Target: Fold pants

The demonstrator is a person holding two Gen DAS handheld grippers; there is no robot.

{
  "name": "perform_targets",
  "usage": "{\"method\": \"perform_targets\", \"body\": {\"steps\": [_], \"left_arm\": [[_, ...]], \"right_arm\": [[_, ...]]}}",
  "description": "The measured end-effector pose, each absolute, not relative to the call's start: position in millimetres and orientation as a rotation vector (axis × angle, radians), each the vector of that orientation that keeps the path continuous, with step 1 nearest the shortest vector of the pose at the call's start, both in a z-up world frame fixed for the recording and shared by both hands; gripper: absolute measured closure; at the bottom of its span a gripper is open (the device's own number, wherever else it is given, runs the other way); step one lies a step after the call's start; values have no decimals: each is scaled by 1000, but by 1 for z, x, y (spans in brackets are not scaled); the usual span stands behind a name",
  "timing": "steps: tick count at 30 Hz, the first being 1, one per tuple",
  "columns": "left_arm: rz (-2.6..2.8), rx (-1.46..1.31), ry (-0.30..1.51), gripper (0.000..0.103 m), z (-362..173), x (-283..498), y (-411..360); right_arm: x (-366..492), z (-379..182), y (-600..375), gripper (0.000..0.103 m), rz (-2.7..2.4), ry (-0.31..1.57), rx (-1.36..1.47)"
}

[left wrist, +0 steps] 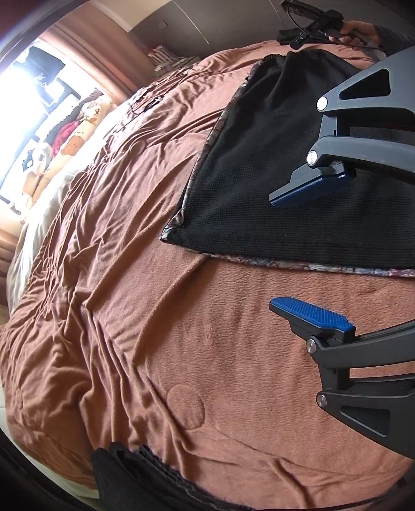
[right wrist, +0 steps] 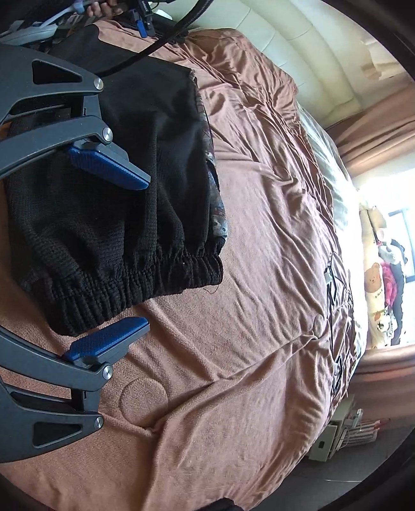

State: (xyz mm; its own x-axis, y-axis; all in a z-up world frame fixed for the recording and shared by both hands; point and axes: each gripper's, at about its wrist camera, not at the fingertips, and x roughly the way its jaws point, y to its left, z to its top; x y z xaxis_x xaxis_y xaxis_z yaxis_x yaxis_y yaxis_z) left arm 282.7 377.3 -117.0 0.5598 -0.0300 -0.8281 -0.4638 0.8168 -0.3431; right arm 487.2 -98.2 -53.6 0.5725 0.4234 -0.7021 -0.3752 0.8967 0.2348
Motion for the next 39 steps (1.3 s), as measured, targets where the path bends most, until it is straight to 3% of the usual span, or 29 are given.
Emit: {"method": "perform_targets", "body": {"steps": [9, 25, 31, 35, 36, 39], "left_arm": [[236, -515, 984, 42, -127, 330, 385], [182, -361, 1081, 42, -153, 396, 395], [173, -316, 1062, 43, -158, 408, 391], [147, -309, 1064, 54, -161, 416, 389], [145, -308, 1069, 55, -163, 419, 389], [139, -291, 1065, 56, -164, 425, 388]], "right_arm": [[505, -28, -57, 22, 538, 773, -61], [558, -22, 62, 22, 733, 856, -382], [563, -44, 111, 32, 795, 891, -515], [567, -57, 137, 33, 825, 897, -578], [570, -61, 143, 35, 823, 900, -600], [583, -79, 158, 59, 802, 948, -636]]}}
